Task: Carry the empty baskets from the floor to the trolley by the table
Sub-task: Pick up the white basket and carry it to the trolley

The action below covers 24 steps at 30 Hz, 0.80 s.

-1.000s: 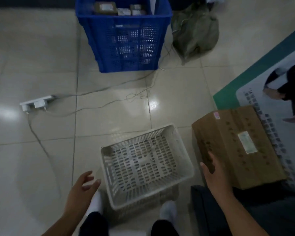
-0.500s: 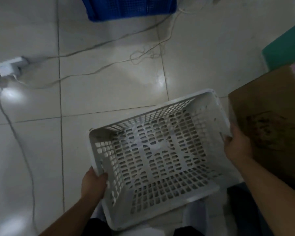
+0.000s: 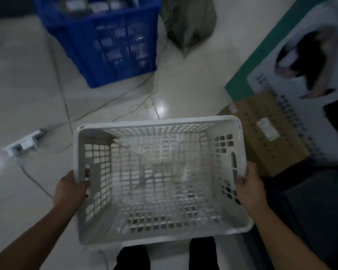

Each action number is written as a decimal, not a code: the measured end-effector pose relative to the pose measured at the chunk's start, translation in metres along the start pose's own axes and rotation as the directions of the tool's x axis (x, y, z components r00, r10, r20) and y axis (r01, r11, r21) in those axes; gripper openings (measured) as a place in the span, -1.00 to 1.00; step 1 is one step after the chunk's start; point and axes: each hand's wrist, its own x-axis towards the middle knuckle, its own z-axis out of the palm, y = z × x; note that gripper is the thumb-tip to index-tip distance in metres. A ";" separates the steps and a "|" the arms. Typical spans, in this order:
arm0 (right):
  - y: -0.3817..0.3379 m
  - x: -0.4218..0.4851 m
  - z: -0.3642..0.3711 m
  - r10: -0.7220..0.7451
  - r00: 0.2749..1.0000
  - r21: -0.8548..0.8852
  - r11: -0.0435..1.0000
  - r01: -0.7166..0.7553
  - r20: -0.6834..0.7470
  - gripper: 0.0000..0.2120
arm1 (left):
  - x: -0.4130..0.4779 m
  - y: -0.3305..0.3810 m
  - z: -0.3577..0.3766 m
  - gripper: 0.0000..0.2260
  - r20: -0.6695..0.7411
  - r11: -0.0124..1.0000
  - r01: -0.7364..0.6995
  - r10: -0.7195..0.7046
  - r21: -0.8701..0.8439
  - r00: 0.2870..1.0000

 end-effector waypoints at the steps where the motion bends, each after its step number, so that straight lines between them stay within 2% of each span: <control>1: -0.010 -0.026 -0.021 0.034 0.999 0.020 0.999 -0.034 -0.023 -0.66 | -0.009 0.017 -0.023 -0.78 0.014 0.999 -0.040 0.040 0.006 0.999; 4: -0.030 -0.106 -0.075 0.092 0.985 0.085 0.993 -0.080 -0.144 -0.69 | -0.041 0.061 -0.086 -0.83 0.047 0.981 -0.196 0.195 0.007 0.980; 8: -0.052 -0.201 -0.126 0.140 0.946 0.177 0.980 -0.090 -0.292 -0.69 | -0.084 0.119 -0.153 -0.74 0.122 0.953 -0.281 0.294 -0.110 0.948; 12: -0.066 -0.293 -0.166 0.233 0.896 0.245 0.958 -0.146 -0.378 -0.72 | -0.135 0.157 -0.194 -0.73 0.226 0.910 -0.406 0.415 -0.089 0.881; 16: -0.051 -0.395 -0.168 0.348 0.818 0.327 0.922 -0.208 -0.458 -0.73 | -0.183 0.162 -0.212 -0.69 0.347 0.862 -0.494 0.499 -0.111 0.794; 20: -0.034 -0.518 -0.153 0.481 0.731 0.436 0.857 -0.276 -0.483 -0.75 | -0.233 0.150 -0.221 -0.66 0.462 0.774 -0.628 0.587 -0.081 0.665; 24: -0.022 -0.653 -0.125 0.623 0.569 0.570 0.765 -0.300 -0.537 -0.74 | -0.299 0.137 -0.217 -0.66 0.600 0.660 -0.746 0.633 -0.089 0.489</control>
